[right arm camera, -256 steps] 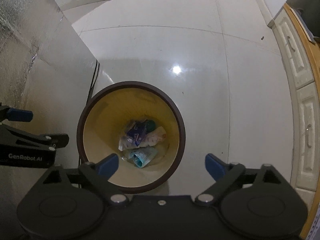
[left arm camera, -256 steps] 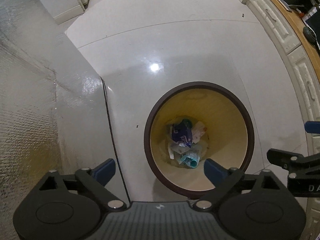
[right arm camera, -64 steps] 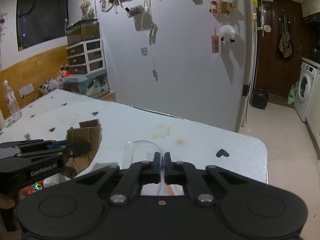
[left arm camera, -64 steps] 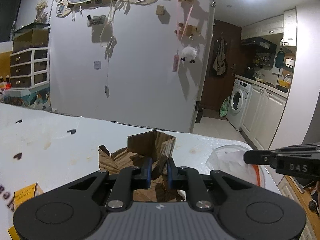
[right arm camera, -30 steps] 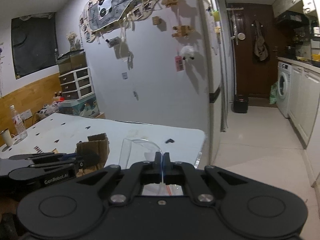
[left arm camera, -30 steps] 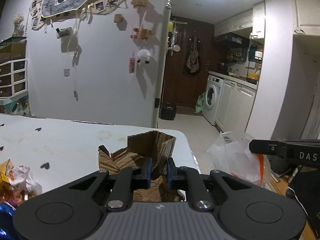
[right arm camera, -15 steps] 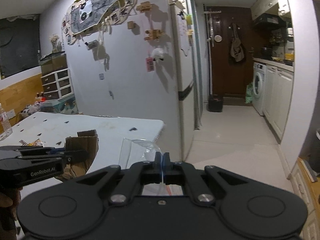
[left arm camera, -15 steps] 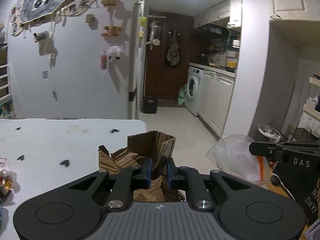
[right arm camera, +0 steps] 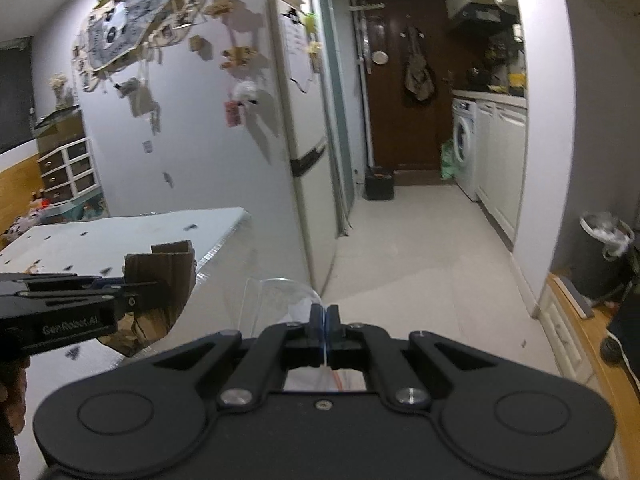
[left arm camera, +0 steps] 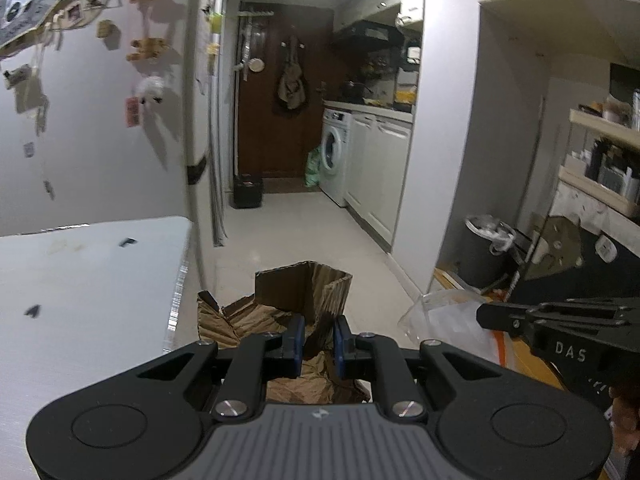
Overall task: Collect trash
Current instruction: 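Carry the cardboard and clear packet over the yellow trash bin, then open both grippers to drop the cardboard and packet into the bin, then move both grippers back from the bin toward the counter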
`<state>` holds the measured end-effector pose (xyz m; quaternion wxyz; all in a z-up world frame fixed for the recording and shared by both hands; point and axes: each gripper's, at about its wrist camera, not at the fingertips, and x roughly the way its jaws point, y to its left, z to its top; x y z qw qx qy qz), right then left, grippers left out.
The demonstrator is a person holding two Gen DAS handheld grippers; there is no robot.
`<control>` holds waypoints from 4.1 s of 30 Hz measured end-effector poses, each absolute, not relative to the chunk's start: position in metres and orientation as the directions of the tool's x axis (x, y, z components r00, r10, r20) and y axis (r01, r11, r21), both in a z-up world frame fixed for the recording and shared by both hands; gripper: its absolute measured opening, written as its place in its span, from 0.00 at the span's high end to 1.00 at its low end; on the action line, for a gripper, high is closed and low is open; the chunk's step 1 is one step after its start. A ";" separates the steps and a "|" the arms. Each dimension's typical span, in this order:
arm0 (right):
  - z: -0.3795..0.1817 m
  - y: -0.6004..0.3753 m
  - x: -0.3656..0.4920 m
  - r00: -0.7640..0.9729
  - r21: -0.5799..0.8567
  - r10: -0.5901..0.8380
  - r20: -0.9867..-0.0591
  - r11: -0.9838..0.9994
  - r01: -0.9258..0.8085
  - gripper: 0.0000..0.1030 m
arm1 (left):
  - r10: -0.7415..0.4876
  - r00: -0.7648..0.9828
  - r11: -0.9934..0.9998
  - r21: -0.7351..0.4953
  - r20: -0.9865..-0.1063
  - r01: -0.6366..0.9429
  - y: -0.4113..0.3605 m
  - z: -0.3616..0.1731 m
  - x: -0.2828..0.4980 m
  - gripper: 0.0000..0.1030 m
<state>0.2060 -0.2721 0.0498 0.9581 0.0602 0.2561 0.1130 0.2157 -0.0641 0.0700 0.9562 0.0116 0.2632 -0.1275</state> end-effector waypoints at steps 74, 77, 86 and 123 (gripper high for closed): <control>-0.295 -0.303 0.366 0.299 0.258 0.234 -0.925 0.965 0.043 0.96 | -0.119 0.094 0.966 -0.094 -0.988 0.241 -0.117 -0.326 0.389 0.47; -0.297 -0.301 0.365 0.293 0.256 0.234 -0.927 0.966 0.038 0.96 | -0.103 0.099 0.967 -0.077 -0.990 0.242 -0.116 -0.325 0.389 0.40; -0.307 -0.294 0.363 0.251 0.231 0.224 -0.942 0.973 -0.002 0.74 | -0.030 0.089 0.972 -0.008 -0.996 0.233 -0.112 -0.327 0.388 0.23; -0.255 -0.319 0.319 0.247 0.088 0.086 -0.965 0.996 -0.005 0.00 | -0.009 0.230 0.987 0.029 -0.973 0.158 -0.083 -0.237 0.348 0.00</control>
